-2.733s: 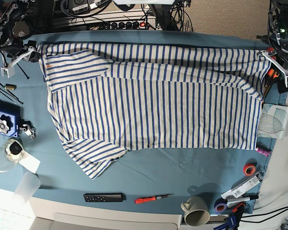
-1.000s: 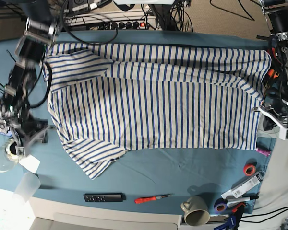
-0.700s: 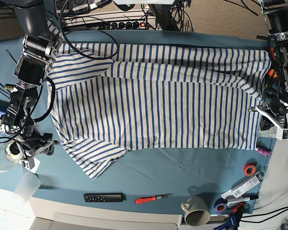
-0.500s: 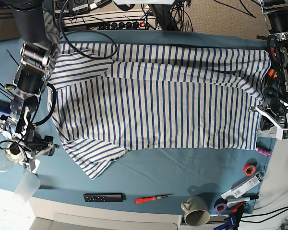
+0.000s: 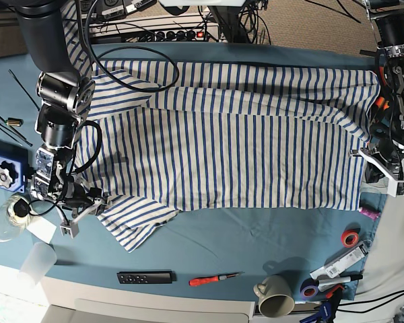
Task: Fold the T-shirt properly
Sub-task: 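Move the right gripper to the sleeve beside the blue clamp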
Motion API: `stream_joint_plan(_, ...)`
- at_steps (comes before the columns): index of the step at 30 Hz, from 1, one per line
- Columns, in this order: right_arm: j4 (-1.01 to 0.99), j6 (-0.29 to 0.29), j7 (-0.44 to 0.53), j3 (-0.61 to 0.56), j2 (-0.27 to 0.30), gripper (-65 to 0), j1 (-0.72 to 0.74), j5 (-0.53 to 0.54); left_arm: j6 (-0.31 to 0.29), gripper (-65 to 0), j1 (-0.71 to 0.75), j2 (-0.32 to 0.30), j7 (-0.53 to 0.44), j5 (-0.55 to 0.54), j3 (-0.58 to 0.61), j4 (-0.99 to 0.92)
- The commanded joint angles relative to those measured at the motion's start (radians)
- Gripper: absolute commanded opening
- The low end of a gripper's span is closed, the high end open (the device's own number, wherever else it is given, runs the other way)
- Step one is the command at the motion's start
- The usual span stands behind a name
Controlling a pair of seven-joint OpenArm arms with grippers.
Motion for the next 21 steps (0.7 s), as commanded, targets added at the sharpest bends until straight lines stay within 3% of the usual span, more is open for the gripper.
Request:
stream_joint_plan(1,0.007,-0.013,-0.007,0.001,0.014,-42.0,0.018,-0.024,-0.001,-65.0,-0.016,-0.020,-0.025,-0.011,-0.006,0.016)
stream_joint_plan(4,0.007,-0.015,-0.016,0.001,0.016,-43.0,0.013,-0.023,-0.001,-65.0,-0.016,-0.019,-0.025,-0.011,-0.006,0.016)
stream_joint_plan(9,0.008,-0.015,-0.066,0.001,0.016,-64.9,0.013,0.010,-0.001,-65.0,-0.016,-0.020,-0.025,-0.011,-0.006,0.016)
stream_joint_plan(14,0.045,-0.015,-0.163,0.002,0.016,-65.0,0.013,0.042,-0.001,-65.0,-0.016,-0.020,-0.026,-0.011,-0.006,0.016)
stream_joint_plan(21,0.257,-0.014,-0.411,0.002,0.016,-65.0,0.013,0.157,-0.001,-65.0,-0.016,-0.020,-0.026,-0.011,-0.006,0.016)
